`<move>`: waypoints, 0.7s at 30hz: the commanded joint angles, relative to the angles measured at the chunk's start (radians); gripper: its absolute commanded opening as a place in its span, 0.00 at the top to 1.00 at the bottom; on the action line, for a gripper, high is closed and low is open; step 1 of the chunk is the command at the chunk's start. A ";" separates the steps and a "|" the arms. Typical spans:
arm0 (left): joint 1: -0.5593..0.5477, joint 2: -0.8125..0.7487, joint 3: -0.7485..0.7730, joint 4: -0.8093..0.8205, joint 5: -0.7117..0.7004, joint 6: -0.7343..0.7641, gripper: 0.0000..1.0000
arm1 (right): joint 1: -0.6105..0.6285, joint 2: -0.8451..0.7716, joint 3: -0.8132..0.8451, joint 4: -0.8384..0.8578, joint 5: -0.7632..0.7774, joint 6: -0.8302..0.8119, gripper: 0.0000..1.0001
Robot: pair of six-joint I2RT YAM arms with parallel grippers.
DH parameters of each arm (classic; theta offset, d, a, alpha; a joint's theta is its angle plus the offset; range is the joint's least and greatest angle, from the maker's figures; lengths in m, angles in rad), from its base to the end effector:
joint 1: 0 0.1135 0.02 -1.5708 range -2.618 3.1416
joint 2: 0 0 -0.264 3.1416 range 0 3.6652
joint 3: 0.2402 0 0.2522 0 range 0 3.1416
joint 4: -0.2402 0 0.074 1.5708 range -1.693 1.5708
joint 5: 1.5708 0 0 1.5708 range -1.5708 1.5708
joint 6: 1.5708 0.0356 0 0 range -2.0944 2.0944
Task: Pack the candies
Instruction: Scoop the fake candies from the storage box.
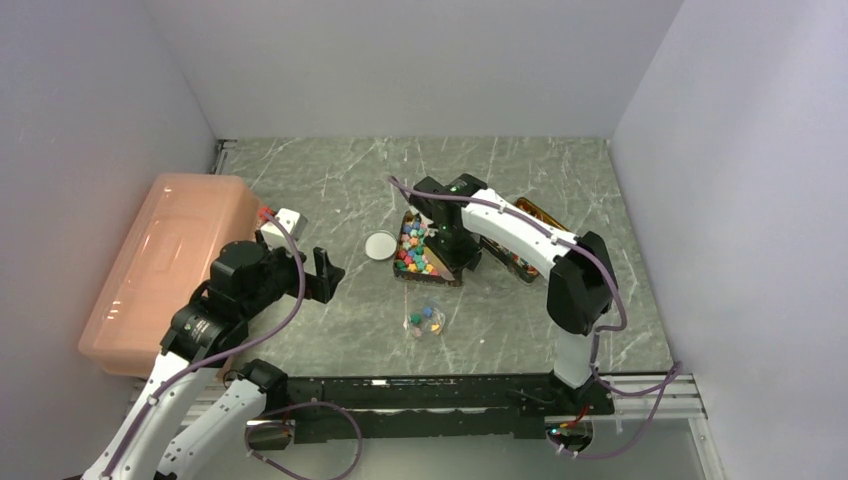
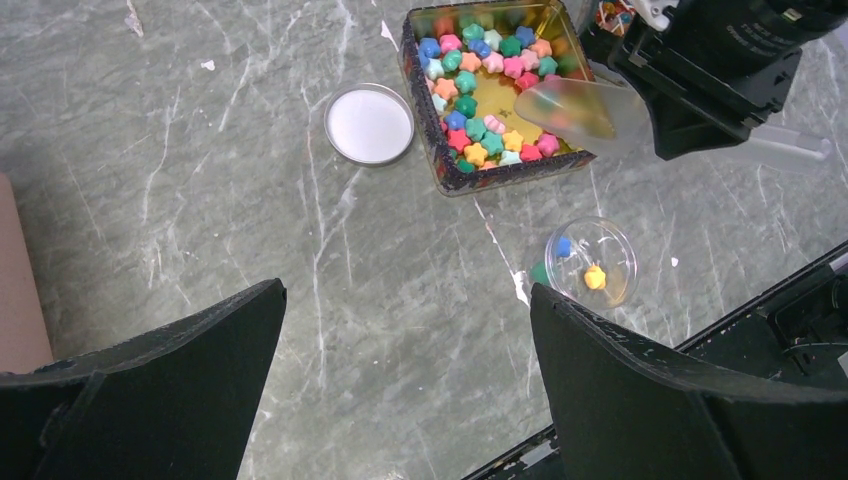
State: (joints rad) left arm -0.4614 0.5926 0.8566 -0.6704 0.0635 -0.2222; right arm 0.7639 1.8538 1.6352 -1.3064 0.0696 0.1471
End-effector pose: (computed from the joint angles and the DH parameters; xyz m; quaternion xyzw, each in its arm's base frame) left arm 0.1086 -0.0565 0.3395 0.1169 0.8268 -0.2092 0.5089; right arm 0.2551 0.2409 0.2630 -0.3025 0.9522 -0.0212 0.0359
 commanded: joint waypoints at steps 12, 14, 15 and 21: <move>0.004 -0.001 0.001 0.020 0.006 0.005 0.00 | -0.071 0.189 0.188 0.011 0.056 -0.057 1.00; 0.004 -0.001 0.001 0.019 0.006 0.006 0.01 | -0.077 0.200 0.191 0.011 0.047 -0.060 1.00; 0.004 -0.001 0.001 0.019 0.006 0.005 0.00 | -0.078 0.205 0.192 0.012 0.047 -0.061 1.00; 0.004 -0.001 -0.001 0.021 0.007 0.006 0.00 | -0.077 0.244 0.220 0.017 0.043 -0.064 1.00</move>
State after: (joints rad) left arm -0.4614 0.5926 0.8566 -0.6704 0.0635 -0.2222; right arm 0.6895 2.0846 1.7962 -1.2858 0.0998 0.1005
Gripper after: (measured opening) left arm 0.994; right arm 0.322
